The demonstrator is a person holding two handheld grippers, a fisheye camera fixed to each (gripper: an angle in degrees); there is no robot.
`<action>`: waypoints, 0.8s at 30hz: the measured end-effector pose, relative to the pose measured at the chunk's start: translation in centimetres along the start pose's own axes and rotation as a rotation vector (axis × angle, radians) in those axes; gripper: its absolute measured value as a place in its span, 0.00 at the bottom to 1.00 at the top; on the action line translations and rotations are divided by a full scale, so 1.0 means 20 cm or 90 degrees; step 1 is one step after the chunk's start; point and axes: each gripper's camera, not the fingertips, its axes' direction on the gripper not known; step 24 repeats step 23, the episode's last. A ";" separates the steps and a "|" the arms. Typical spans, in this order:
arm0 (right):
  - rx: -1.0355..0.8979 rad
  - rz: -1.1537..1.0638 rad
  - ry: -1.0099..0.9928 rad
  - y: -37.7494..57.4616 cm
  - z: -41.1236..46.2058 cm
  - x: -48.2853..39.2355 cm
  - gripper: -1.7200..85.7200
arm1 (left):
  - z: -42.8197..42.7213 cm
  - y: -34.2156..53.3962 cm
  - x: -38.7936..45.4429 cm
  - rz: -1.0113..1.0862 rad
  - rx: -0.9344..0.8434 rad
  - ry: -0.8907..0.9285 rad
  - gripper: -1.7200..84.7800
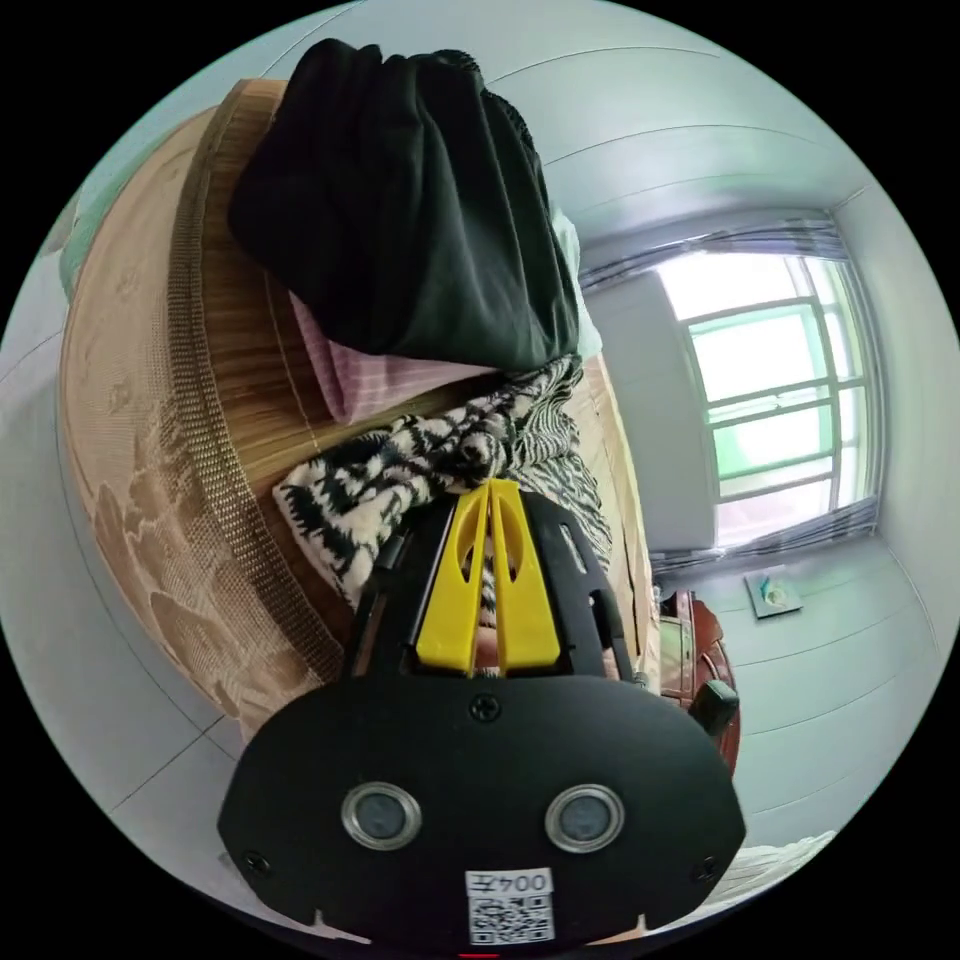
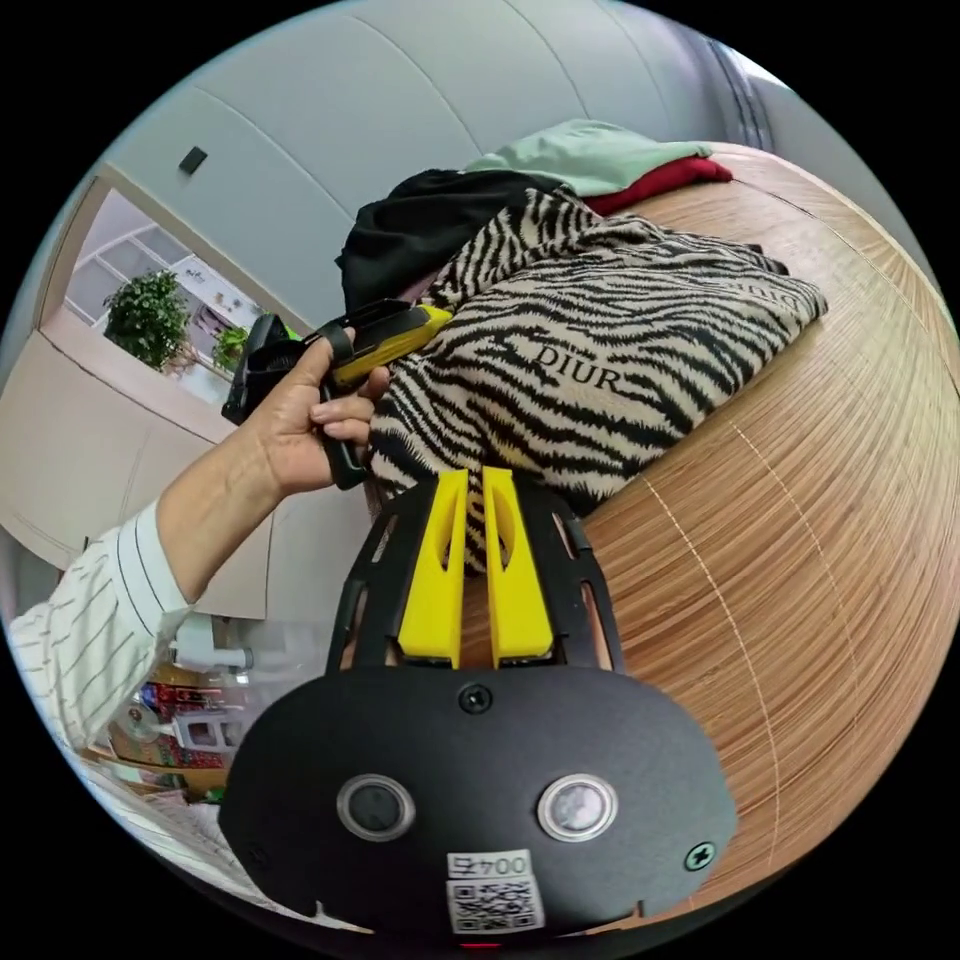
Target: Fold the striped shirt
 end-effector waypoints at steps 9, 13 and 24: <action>0.109 0.028 -0.047 0.32 -0.57 0.09 0.04 | -0.17 0.34 0.31 0.143 0.003 0.217 0.03; 0.187 0.161 -0.058 0.88 -0.95 0.29 0.02 | -0.21 0.74 0.55 0.285 -0.022 0.199 0.03; 0.409 0.414 -0.224 1.85 -1.47 0.41 0.03 | 0.25 2.07 1.30 0.630 -0.219 0.193 0.03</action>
